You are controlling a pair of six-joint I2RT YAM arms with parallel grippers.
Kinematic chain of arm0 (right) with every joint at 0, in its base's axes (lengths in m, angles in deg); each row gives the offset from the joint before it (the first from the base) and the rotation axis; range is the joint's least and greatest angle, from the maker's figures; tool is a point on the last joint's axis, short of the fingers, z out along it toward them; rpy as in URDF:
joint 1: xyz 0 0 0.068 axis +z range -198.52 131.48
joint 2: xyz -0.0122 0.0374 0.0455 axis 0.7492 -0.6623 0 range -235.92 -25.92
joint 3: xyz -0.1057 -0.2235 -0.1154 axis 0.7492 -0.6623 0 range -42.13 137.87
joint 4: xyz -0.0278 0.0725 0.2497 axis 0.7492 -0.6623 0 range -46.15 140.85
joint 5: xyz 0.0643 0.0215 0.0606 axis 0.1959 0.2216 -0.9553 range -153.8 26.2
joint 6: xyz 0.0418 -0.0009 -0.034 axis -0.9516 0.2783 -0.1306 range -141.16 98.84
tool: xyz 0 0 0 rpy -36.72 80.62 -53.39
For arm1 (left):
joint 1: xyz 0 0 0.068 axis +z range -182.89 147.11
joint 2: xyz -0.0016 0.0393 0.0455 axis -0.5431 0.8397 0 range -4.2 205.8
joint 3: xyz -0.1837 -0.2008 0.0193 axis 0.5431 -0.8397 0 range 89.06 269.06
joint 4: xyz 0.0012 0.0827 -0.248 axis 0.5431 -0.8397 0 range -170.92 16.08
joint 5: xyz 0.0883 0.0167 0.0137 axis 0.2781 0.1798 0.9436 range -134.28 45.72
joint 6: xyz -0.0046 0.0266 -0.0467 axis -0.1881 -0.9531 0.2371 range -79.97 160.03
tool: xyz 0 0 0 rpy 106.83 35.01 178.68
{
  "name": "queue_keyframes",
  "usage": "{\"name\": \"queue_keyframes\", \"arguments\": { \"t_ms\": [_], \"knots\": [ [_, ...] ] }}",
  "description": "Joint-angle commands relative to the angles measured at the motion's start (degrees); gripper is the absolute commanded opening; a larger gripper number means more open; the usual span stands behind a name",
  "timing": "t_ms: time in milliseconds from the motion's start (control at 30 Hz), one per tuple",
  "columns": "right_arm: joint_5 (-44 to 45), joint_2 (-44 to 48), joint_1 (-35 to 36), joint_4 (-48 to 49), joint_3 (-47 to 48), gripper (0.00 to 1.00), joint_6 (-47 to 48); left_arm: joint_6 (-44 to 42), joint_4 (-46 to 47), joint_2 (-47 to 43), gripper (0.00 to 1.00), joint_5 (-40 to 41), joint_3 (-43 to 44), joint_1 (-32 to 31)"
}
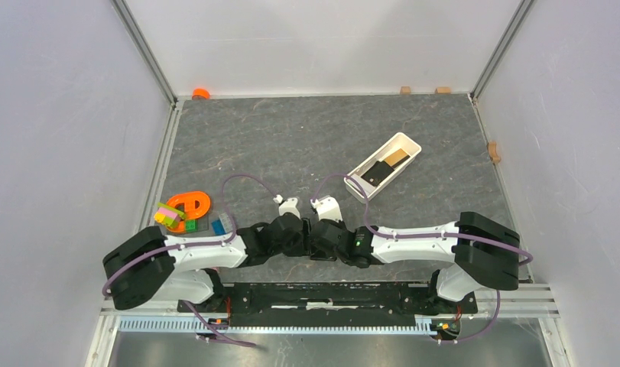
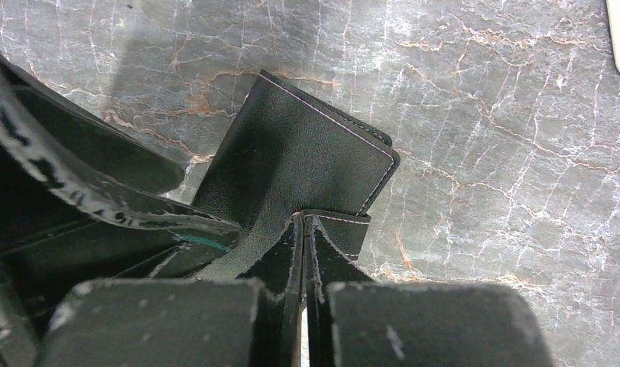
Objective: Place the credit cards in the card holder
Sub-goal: Close the card holder at the center of the board.
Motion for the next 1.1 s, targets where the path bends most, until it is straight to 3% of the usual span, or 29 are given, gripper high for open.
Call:
{"name": "queue_keyframes", "arguments": {
  "t_ms": [0,133,300,1067],
  "knots": [
    [1.6,-1.4,0.5,-2.1,-1.1,0.0,-2.7,1.8,-0.2,3.6,0.53,-0.3,0.7,-0.9],
    [3.4,-1.1,0.4,-2.2,-1.0,0.0,-4.0,2.3,-1.5,6.8,0.43,0.7,1.6,-1.1],
    [4.3,-0.3,0.3,-1.4,-1.2,0.0,-4.8,2.7,-3.5,10.3,0.4,1.4,2.6,-1.2],
    [5.7,4.6,-1.5,4.0,-5.9,0.0,-5.9,1.4,-7.8,14.1,0.39,2.7,5.2,-1.6]
  ]
}}
